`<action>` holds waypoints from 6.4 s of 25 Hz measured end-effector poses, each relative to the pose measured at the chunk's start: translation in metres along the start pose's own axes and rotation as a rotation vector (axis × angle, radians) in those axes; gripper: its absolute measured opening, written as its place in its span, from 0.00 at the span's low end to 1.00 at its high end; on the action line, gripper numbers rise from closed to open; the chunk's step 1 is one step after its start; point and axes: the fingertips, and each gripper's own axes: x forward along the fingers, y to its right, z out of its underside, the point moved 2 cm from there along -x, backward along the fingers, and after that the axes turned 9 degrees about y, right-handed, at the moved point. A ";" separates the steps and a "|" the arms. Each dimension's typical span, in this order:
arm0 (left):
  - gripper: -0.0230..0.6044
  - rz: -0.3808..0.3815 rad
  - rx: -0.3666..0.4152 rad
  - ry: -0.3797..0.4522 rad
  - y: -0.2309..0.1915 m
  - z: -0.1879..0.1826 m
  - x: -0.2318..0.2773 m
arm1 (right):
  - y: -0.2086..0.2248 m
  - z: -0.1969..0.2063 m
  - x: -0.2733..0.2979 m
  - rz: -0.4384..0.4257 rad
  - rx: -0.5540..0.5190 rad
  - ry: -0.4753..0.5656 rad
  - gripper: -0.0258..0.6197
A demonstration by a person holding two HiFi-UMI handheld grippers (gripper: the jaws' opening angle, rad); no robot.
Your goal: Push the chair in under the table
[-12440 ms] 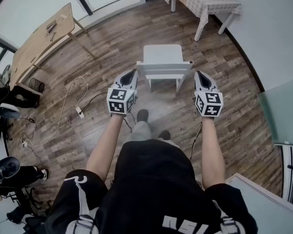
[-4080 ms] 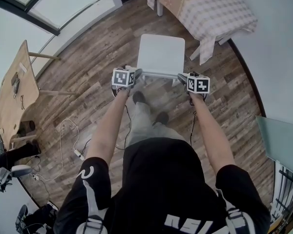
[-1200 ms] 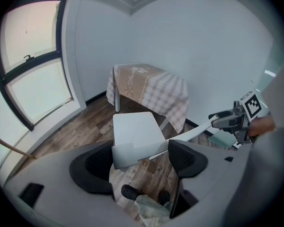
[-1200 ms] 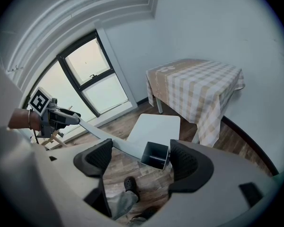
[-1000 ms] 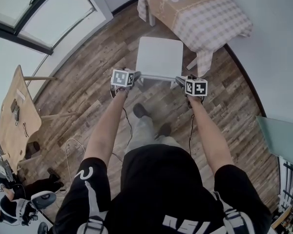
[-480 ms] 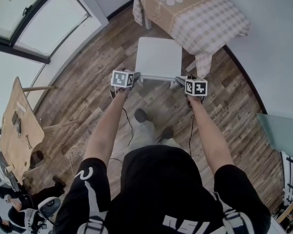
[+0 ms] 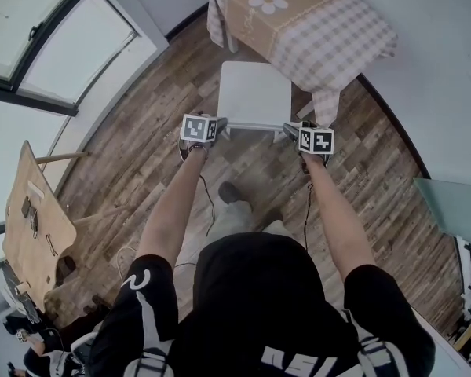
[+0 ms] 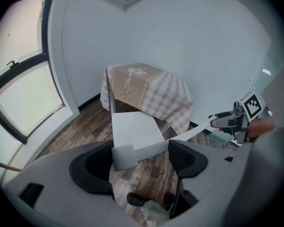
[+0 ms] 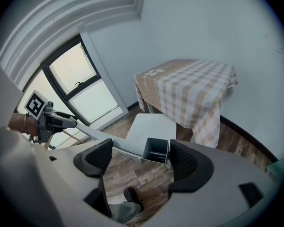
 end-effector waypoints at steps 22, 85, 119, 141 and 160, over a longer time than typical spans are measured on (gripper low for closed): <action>0.61 0.038 0.052 0.030 -0.002 -0.007 0.006 | 0.003 -0.002 0.003 0.051 0.027 0.024 0.65; 0.62 0.181 0.255 -0.022 -0.106 -0.233 0.179 | 0.048 -0.152 0.156 0.241 0.219 0.111 0.63; 0.63 0.319 0.373 -0.053 -0.155 -0.348 0.272 | 0.054 -0.225 0.226 0.380 0.354 0.130 0.61; 0.63 0.459 0.444 -0.077 -0.133 -0.410 0.350 | 0.092 -0.260 0.247 0.525 0.442 0.177 0.61; 0.63 0.505 0.514 -0.081 -0.126 -0.430 0.363 | 0.096 -0.262 0.251 0.559 0.501 0.201 0.62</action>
